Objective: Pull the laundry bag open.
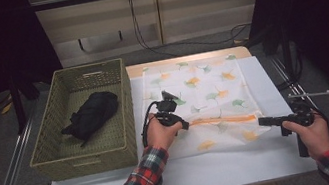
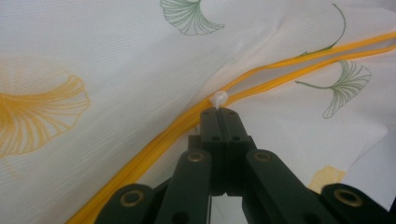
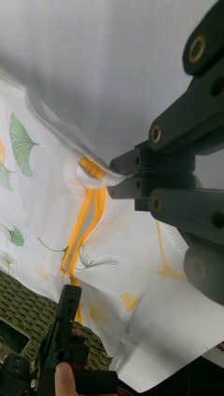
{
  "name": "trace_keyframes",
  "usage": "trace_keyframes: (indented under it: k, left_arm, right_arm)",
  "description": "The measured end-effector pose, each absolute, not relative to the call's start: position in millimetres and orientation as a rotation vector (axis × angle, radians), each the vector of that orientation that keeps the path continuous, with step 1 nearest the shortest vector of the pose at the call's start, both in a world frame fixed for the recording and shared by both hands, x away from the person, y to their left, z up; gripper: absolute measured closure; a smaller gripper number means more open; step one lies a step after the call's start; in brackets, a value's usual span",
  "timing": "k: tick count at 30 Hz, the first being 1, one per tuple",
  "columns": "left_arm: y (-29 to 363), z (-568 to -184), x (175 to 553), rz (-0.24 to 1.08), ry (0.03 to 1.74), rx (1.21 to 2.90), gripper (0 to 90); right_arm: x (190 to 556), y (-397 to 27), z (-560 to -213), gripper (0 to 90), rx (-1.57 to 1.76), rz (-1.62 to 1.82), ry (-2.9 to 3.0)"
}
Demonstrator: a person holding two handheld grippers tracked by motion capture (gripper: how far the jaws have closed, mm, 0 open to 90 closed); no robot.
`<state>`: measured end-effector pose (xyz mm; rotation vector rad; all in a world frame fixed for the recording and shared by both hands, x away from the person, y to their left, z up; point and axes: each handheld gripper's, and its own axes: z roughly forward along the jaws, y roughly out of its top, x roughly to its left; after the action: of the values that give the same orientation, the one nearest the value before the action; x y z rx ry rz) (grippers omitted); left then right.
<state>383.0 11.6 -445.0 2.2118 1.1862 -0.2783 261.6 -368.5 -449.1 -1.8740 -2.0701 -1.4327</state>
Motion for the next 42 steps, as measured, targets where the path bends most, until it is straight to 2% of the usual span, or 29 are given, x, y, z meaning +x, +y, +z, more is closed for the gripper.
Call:
trace_keyframes:
  k: [42]
  left_arm:
    - [30, -438, 392, -0.228, 1.270, 2.167, 90.0]
  right_arm:
    - [261, -374, -446, 89.7, -1.903, -1.453, -2.065]
